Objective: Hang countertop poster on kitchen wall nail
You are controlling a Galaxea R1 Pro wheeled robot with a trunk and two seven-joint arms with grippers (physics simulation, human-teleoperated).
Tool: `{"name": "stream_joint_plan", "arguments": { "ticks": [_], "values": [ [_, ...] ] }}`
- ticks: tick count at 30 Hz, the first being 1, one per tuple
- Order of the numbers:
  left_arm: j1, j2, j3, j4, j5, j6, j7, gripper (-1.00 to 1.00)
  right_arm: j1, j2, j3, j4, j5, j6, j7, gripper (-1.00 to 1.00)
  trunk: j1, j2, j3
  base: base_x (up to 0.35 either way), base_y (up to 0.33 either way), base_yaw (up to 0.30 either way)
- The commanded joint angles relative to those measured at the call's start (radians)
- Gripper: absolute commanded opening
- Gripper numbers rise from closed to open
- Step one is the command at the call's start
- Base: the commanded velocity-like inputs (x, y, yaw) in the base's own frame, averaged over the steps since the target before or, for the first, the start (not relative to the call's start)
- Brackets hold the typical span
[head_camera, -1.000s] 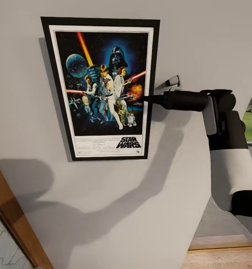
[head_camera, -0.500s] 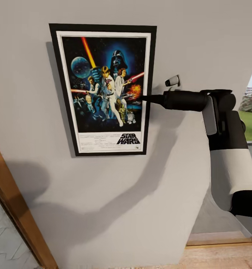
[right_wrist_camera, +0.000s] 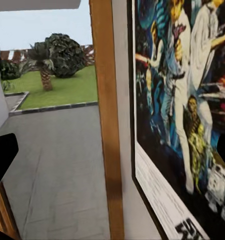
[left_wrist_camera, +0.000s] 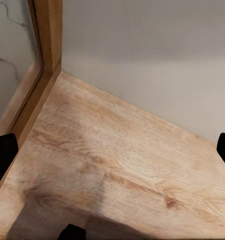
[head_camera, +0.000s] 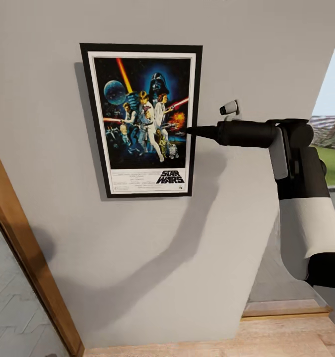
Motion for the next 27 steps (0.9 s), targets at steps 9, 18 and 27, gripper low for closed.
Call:
{"name": "stream_joint_plan", "arguments": {
  "ticks": [9,18,27],
  "values": [
    [-0.001,0.0,0.008,0.002,-0.003,-0.002,-0.005,1.0,0.038,-0.002,0.001,-0.005,-0.005,0.005,0.004,1.0,0.001,-0.001,0.007,-0.118,0.0,0.0],
    [-0.001,0.0,0.008,0.002,-0.003,-0.002,-0.005,1.0,0.047,-0.003,0.001,-0.007,-0.005,0.005,0.005,1.0,0.001,-0.001,0.01,-0.145,0.0,0.0],
    [-0.001,0.0,0.008,0.002,-0.003,-0.002,-0.005,1.0,0.047,-0.003,0.001,-0.007,-0.004,0.005,0.005,1.0,0.001,-0.001,0.01,-0.319,0.0,0.0]
  ]
}}
